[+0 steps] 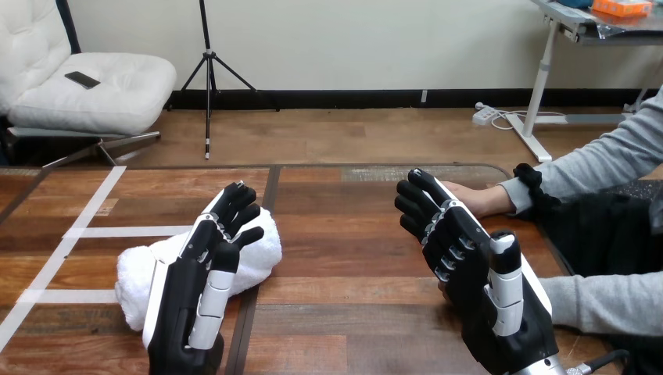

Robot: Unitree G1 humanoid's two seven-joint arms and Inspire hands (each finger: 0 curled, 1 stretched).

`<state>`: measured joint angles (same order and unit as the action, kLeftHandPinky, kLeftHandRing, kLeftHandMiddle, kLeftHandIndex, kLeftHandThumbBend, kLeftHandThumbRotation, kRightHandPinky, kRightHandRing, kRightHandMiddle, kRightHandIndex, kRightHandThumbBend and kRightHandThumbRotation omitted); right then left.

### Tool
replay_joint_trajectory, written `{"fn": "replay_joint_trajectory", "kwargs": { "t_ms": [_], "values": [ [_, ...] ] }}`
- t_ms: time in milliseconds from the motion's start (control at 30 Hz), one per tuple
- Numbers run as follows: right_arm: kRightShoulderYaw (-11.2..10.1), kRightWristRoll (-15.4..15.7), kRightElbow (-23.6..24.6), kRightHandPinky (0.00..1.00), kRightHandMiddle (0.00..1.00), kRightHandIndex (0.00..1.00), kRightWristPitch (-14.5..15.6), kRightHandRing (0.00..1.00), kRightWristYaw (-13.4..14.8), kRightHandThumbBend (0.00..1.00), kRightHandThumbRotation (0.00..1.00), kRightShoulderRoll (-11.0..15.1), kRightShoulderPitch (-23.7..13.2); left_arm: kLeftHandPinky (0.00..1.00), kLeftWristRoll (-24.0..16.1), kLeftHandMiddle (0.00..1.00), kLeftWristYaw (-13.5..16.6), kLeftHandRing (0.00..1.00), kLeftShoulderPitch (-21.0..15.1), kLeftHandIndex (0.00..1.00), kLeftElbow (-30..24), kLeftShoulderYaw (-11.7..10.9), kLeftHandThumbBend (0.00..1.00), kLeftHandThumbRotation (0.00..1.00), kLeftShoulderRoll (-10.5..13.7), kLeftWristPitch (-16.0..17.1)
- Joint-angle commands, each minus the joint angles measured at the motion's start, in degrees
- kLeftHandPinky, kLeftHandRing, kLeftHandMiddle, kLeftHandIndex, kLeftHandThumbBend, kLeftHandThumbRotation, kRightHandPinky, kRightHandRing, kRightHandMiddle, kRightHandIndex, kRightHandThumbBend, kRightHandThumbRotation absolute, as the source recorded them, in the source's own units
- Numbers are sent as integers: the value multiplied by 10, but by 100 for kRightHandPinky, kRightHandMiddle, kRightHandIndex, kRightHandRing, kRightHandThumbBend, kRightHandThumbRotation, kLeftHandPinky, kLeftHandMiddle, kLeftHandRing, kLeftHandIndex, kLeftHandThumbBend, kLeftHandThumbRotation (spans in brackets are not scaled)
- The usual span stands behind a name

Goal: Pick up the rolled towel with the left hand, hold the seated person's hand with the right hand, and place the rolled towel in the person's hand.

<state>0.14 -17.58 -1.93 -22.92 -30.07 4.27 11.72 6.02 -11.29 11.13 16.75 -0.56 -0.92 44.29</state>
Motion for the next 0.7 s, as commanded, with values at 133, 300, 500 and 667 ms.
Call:
{"fn": "replay_joint_trajectory", "kwargs": {
  "t_ms": [133,300,500,667],
  "values": [
    [1,2,5,98,93,93,-14,95,3,88,100,-2,-33,78,-5,86,1,85,-24,86,-12,5,81,89,0,6],
    [0,2,5,98,93,93,-14,95,4,89,100,-2,-33,79,-32,87,17,86,-24,86,-16,0,83,88,5,-2],
    [0,3,5,97,92,92,-14,94,6,88,100,-2,-33,82,-75,90,38,89,-35,87,-10,-9,91,84,22,-5],
    [0,3,5,96,92,91,-13,93,6,89,100,-1,-34,85,-88,92,46,91,-50,88,-3,-14,98,78,36,-8]
  ]
}}
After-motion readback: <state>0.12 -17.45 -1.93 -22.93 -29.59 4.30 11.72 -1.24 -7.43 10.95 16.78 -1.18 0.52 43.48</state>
